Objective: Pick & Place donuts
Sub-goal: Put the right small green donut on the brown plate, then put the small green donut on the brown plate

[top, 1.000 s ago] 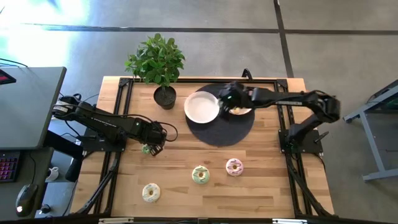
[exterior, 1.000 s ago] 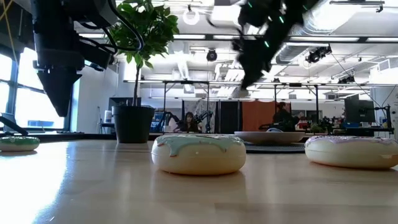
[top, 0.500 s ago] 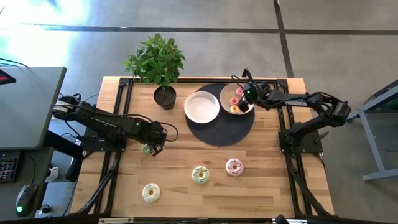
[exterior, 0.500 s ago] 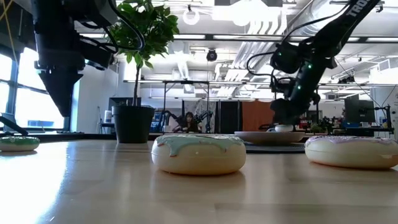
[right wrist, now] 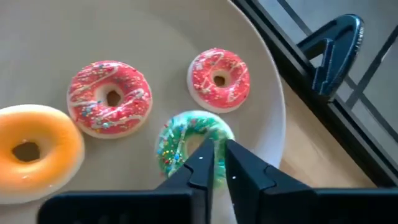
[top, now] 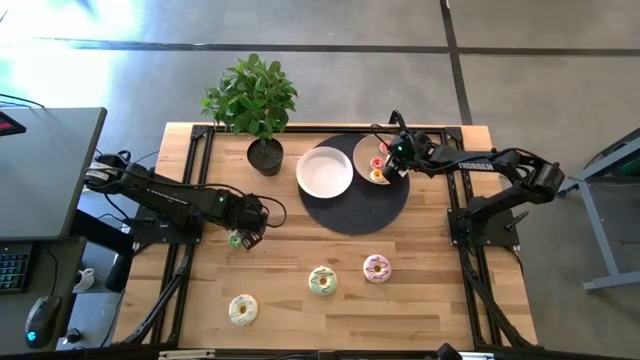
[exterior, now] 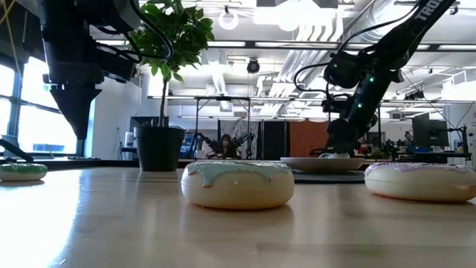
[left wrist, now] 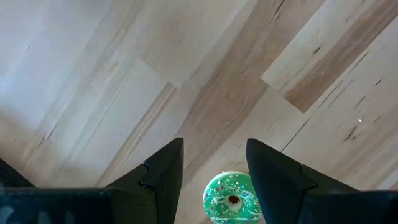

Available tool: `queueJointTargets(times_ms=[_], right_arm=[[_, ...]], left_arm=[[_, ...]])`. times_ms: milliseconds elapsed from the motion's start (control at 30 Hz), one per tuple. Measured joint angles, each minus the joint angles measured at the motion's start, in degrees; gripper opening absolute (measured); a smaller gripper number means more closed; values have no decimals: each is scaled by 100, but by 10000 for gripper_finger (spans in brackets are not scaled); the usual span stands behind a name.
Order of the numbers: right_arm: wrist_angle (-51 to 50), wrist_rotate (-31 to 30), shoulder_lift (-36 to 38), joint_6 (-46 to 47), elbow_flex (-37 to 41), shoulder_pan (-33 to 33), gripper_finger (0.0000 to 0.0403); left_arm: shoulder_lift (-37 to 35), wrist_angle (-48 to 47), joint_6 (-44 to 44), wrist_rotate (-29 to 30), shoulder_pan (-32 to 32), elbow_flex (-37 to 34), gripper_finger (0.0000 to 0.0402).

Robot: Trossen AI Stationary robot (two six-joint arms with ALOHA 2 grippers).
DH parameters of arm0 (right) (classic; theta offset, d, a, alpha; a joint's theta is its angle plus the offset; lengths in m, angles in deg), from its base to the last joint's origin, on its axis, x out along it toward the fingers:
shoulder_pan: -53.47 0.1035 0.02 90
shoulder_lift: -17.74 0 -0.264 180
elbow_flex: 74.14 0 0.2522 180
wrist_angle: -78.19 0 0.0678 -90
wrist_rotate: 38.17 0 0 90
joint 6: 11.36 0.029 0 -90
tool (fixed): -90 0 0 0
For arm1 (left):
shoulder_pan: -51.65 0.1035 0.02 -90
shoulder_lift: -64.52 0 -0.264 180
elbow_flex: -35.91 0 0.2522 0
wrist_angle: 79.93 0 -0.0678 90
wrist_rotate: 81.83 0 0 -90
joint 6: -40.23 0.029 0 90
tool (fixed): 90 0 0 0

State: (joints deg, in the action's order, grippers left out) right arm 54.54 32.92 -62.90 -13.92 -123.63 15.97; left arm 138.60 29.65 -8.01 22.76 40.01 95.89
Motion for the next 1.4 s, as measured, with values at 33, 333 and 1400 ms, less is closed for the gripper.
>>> queueJointTargets(times_ms=[33, 333, 1400], right_arm=[[7, -12, 0, -5, 0, 0, 41], [-21, 43, 1, 70, -70, 0, 125], [551, 1337, 2, 1001, -557, 280, 138]], left_arm=[[0, -1, 1, 0, 0, 0, 170], [0, -37, -1, -437, 0, 0, 170], [11, 1153, 61, -1372, -4, -1166, 46]])
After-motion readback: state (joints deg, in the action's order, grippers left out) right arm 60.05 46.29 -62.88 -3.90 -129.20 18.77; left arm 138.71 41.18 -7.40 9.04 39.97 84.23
